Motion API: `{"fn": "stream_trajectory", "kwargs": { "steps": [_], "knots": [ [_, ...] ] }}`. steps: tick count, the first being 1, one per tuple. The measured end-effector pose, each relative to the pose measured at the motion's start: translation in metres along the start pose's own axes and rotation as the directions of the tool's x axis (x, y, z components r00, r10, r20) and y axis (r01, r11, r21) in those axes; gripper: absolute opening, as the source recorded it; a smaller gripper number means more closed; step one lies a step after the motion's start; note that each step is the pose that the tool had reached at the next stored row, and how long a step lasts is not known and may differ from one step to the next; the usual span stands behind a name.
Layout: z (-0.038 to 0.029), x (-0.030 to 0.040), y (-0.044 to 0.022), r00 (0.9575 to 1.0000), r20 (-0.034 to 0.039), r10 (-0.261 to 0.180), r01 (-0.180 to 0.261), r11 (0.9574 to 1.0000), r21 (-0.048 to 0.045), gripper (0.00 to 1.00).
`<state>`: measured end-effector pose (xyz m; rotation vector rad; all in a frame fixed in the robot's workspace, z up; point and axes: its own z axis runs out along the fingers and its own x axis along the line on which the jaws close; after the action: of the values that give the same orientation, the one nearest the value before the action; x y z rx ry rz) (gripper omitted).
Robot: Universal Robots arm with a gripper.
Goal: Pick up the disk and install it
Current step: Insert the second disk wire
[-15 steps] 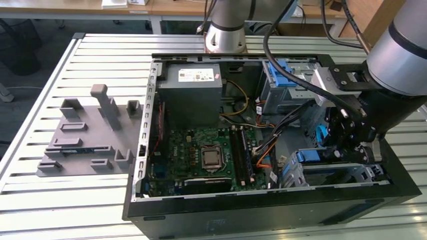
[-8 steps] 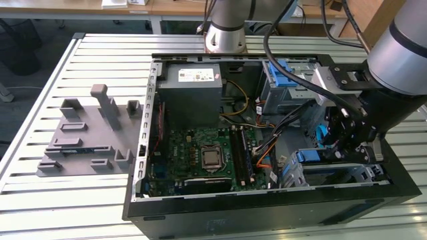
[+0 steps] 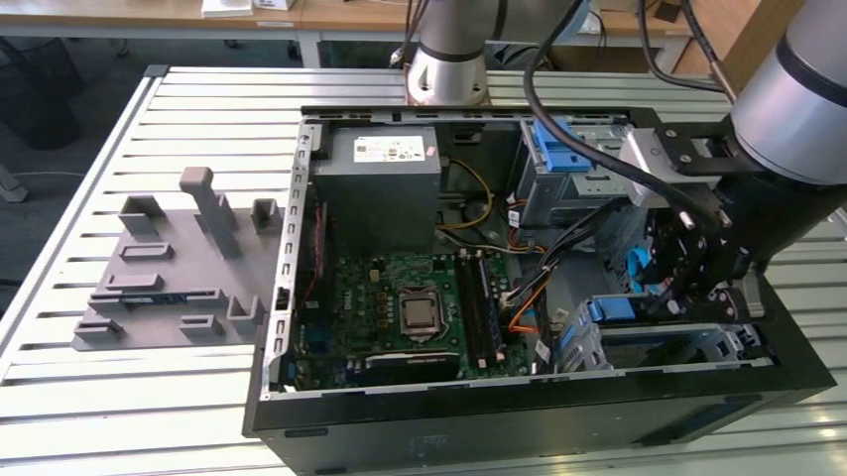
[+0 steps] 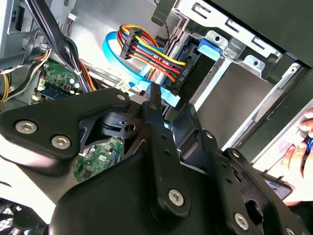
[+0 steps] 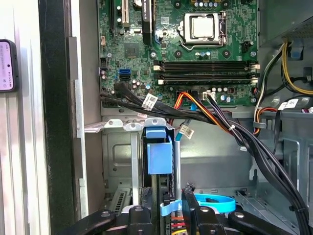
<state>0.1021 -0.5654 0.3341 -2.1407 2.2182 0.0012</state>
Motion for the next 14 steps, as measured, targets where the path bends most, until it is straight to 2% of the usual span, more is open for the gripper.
{"fn": "stream_trajectory", "kwargs": {
  "steps": [14],
  "knots": [
    [-0.0072,-0.0003,-0.0003,1.0,-0.0002,0.0,0.0,1.0,-0.0001,0.38]
  ]
}}
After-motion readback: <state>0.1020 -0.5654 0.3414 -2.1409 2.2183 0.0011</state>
